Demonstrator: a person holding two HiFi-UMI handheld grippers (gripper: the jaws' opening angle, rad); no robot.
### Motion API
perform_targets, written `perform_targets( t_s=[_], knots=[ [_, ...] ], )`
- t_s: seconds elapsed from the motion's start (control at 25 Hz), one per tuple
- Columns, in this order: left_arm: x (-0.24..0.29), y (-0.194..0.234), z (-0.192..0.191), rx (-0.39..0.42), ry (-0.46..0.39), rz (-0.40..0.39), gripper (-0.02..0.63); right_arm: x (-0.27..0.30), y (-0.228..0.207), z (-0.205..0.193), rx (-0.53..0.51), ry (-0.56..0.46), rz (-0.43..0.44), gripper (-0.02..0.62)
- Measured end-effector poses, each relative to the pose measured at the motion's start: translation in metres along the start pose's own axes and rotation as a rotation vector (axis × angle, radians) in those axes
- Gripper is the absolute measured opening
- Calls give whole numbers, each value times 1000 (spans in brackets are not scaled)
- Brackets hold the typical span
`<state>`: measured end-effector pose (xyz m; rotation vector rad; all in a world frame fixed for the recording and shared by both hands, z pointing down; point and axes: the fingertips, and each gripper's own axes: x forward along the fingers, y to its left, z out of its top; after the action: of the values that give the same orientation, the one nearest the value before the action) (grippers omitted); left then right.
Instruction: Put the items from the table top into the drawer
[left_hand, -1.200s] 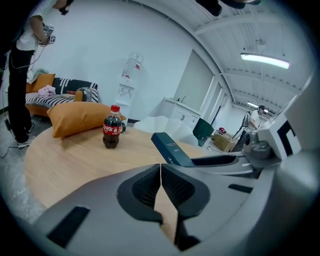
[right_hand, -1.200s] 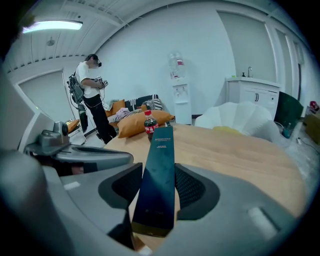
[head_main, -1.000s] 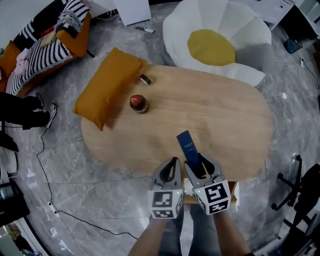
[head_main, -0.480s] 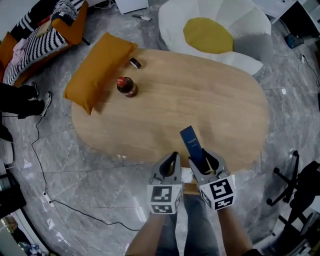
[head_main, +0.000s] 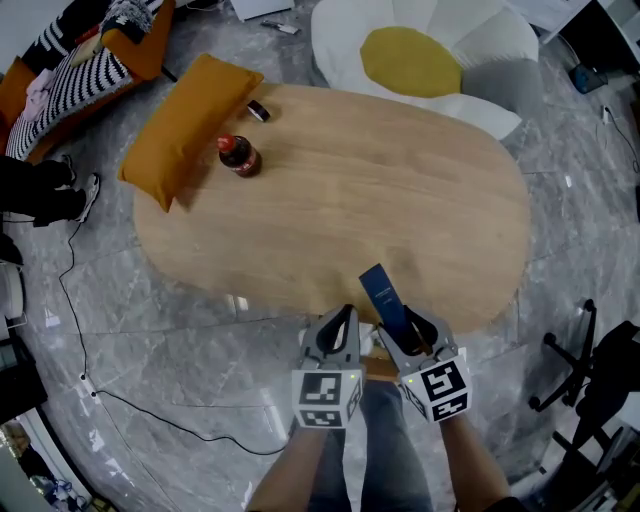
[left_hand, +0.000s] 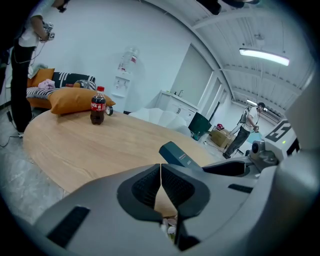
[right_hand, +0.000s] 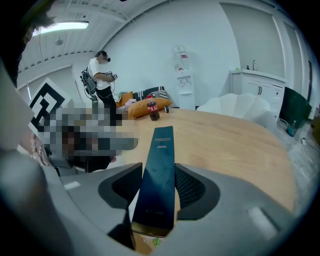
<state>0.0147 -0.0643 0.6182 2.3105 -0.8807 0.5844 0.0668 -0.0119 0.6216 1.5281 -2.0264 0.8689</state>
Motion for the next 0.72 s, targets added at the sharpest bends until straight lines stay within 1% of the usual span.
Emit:
perform_targets(
  t_s=[0.32,0.4,0.52,0.72],
  knots=[
    [-3,-20,-19,-19,7,6,12,-14,-1,-23,4,3,20,196],
    [-4,-25,-23,-21,6,9,12,-18,1,-30,-1,13,38,196],
    [-6,-31,-29,-25,5,18,12,-19,7,-41,-37,48,79,196],
    [-11,-41,-37,-43,0,21,12,-24,11,-51,-57,59,110,196]
  ],
)
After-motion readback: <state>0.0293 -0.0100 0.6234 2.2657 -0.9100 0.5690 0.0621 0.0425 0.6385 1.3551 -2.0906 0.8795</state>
